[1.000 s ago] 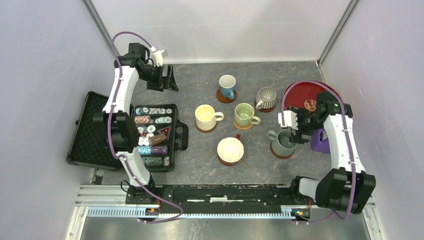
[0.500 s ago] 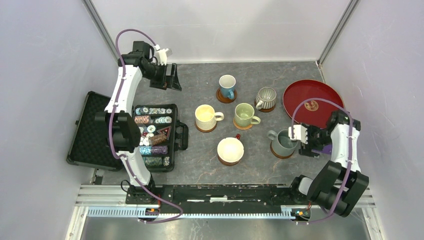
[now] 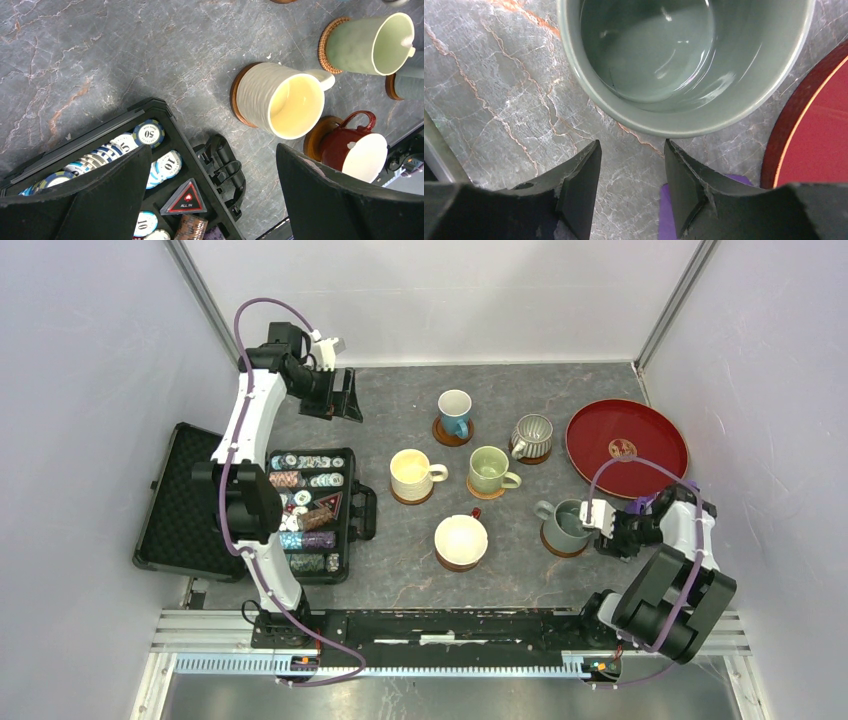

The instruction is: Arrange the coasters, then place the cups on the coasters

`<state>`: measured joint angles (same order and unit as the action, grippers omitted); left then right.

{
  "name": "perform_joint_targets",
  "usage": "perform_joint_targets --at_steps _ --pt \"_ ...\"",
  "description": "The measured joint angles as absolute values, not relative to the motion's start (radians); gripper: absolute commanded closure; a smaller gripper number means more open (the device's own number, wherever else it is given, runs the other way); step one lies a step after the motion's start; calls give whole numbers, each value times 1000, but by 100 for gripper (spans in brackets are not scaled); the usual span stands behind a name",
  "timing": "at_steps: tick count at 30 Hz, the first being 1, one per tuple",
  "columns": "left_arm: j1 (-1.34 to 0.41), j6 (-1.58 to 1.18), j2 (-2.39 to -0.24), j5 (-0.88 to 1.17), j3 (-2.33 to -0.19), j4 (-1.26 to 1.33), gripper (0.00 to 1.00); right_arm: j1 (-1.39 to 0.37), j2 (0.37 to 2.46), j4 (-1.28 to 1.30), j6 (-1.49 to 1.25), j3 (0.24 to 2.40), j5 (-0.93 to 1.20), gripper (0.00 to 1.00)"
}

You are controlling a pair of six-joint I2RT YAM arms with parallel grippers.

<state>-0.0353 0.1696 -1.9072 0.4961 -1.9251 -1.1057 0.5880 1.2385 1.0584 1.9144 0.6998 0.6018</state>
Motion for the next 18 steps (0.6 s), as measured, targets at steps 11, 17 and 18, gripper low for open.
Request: perform_joint_targets --at_steps 11,17,18 --pt "-41 170 -1908 460 -1925 -1107 0 638 1254 960 1972 570 682 60" --pt "-47 170 -1909 445 -1925 -1118 0 641 1295 940 1976 566 698 68" --pt "-48 170 -1909 445 -1925 -1119 0 643 1297 940 1976 566 701 69"
